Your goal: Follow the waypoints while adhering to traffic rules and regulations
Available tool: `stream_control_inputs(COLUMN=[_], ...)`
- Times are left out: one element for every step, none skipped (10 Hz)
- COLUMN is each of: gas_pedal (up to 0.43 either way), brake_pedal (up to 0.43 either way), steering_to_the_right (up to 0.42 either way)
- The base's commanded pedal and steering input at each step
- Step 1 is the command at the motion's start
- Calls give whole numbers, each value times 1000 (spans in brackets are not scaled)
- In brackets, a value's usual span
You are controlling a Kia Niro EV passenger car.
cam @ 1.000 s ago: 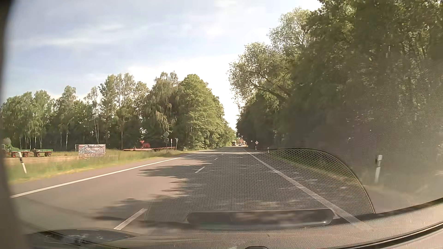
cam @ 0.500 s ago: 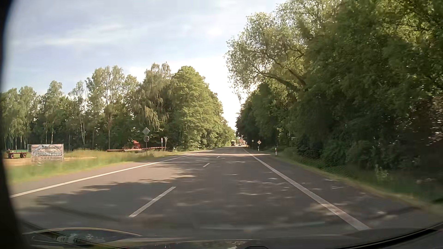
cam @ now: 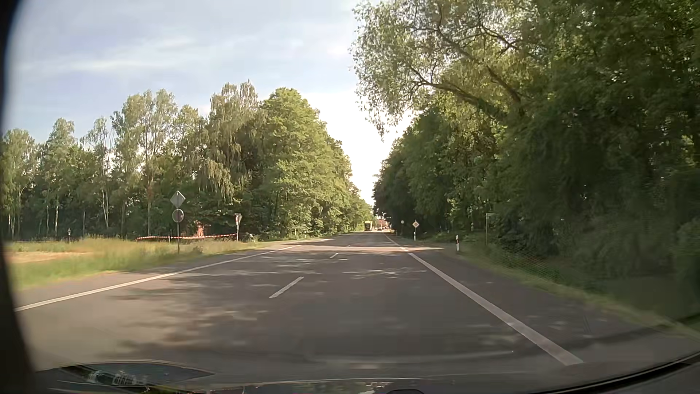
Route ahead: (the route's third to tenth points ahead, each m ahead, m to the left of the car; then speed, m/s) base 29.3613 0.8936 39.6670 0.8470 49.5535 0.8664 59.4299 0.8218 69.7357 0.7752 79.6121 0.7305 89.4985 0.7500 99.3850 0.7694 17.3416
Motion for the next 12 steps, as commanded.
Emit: stream_control_inputs(gas_pedal=[157,157,157,157,157,157,157,157,157,157,157,157], brake_pedal=[0,0,0,0,0,0,0,0,0,0,0,0], steering_to_the_right=[-3,-2,-2,-2,-2,-2,-2,-1,-1,-1,-1,-1])
